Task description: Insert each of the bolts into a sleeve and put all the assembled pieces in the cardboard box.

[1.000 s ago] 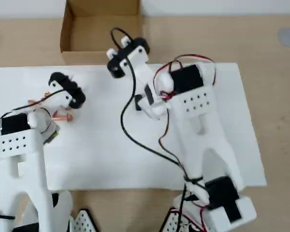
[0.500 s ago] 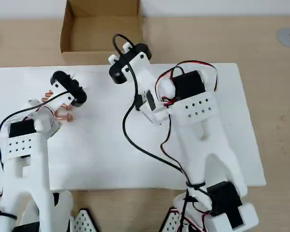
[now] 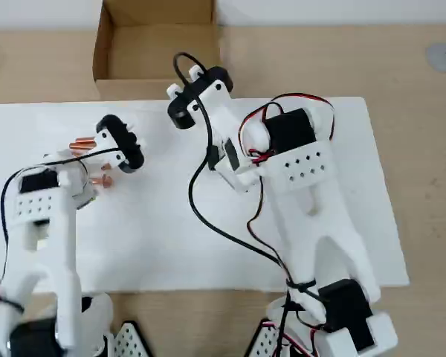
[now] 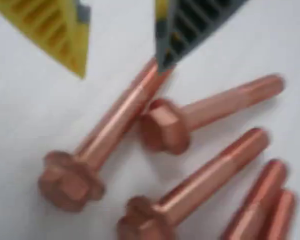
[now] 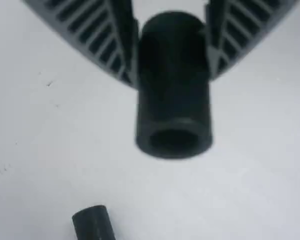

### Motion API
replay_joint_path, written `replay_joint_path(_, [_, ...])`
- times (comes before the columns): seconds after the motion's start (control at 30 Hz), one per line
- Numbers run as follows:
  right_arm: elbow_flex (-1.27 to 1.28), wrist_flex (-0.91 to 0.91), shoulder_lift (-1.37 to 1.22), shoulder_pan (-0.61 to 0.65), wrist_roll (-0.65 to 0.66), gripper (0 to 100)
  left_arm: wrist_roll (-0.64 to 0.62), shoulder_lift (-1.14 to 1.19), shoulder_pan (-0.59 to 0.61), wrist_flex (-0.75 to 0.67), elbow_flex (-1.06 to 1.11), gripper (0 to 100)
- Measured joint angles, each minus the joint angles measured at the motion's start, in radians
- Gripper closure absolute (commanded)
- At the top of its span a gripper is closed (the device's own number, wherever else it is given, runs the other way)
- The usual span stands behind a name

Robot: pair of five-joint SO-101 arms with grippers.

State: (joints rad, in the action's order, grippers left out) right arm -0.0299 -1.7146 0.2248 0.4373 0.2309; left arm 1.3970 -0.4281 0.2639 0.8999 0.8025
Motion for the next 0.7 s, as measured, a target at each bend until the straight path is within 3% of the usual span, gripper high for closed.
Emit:
replay_joint_path(0.3, [0.005, 0.000, 0.000, 0.000, 0.000, 98.7, 0.002, 0.325, 0.000, 0.265, -0.324, 90])
replay_joint_path(0.7, [0.005, 0.000, 0.000, 0.000, 0.000, 98.7, 0.058, 0.341, -0.060, 0.295, -0.362, 90])
